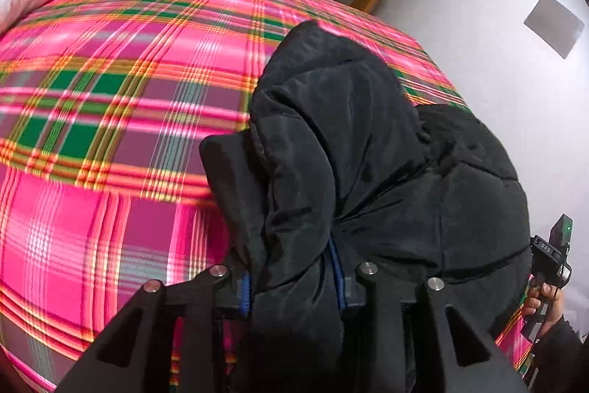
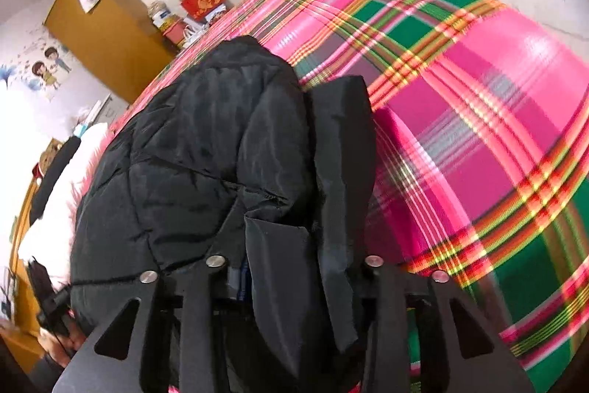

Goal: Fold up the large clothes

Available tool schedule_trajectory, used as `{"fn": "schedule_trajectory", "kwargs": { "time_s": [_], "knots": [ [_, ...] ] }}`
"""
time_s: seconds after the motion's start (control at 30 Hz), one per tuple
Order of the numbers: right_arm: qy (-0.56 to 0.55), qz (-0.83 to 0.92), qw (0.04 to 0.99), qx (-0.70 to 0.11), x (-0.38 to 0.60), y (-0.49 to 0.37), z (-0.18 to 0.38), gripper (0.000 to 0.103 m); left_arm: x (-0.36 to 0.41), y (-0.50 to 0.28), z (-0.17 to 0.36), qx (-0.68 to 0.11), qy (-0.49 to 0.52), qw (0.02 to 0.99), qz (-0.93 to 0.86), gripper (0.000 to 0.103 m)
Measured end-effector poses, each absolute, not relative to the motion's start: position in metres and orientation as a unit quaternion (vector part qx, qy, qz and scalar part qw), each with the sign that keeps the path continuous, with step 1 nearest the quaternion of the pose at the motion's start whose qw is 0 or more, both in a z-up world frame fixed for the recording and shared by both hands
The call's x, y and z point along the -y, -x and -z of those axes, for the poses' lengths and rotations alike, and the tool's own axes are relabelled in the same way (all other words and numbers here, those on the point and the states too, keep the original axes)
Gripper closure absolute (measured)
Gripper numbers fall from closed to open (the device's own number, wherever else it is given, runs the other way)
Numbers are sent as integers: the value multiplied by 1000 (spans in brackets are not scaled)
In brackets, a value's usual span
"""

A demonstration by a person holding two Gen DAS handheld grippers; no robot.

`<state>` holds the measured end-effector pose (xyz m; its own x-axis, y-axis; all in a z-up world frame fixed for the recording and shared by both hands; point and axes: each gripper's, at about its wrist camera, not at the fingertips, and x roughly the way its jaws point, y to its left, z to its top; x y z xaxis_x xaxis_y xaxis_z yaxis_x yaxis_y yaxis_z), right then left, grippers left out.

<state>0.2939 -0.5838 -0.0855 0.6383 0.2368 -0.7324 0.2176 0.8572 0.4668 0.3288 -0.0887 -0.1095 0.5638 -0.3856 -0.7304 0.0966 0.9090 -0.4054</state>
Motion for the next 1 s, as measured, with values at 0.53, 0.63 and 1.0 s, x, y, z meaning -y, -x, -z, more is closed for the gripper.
{"fn": "schedule_trajectory", "kwargs": {
  "time_s": [0.53,0.63,1.0],
  "knots": [
    [-171,12,913,-371,559,-272,-4,47,75,-331,17,-375,123,911,118,55],
    [-150,9,901,-406,543,-305,12,47,105,-366,26,-394,79,907,130,55],
    [-121,39,893,-432,536,-308,29,47,122,-390,74,-433,48,894,106,51]
  ]
}}
